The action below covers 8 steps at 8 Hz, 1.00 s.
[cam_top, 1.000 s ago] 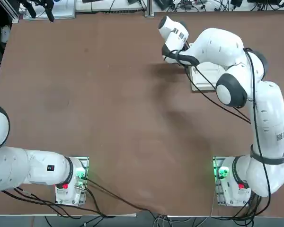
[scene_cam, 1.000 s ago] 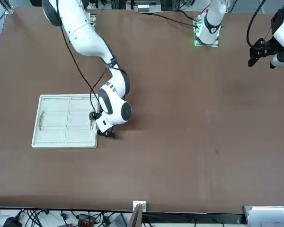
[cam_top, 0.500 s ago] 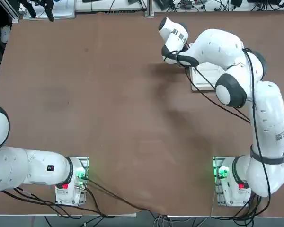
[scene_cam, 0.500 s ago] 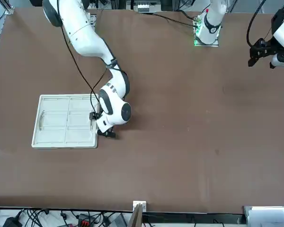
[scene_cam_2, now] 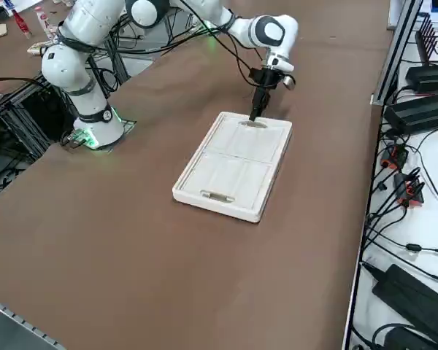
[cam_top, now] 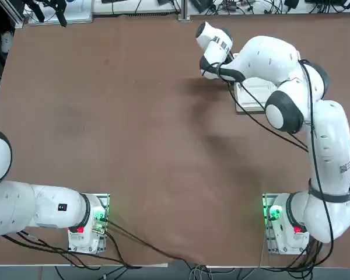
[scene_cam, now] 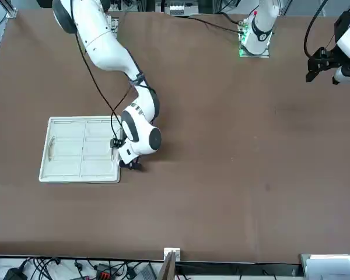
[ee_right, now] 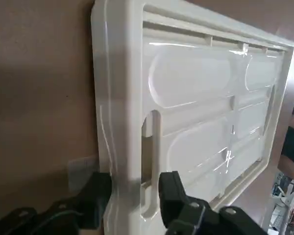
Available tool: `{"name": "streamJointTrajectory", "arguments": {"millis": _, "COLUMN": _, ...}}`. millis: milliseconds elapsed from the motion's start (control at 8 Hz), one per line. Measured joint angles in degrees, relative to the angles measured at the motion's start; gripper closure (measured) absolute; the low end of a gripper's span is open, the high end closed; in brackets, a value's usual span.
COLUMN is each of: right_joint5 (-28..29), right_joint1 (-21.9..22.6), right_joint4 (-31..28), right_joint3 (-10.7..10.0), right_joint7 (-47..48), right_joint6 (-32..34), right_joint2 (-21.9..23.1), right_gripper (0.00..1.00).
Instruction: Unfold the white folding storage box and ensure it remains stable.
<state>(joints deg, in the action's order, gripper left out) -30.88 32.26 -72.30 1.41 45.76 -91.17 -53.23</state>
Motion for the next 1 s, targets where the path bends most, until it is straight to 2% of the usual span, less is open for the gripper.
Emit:
{"name": "streamJointTrajectory", "arguments": {"millis": 750, "right_joint5": -0.5, "right_joint1": 0.21, "right_joint4": 0.02, "right_joint3": 0.08, "right_joint7": 0.0, "right_joint6": -0.2, "right_joint2": -0.66, "right_gripper": 0.48}}
{"name": "streamJointTrajectory", "arguments": {"millis": 1000, "right_joint5": -0.76, "right_joint1": 0.43, "right_joint4": 0.42, "right_joint3": 0.2, "right_joint7": 0.11, "right_joint6": -0.31, "right_joint2": -1.01, "right_gripper": 0.63}}
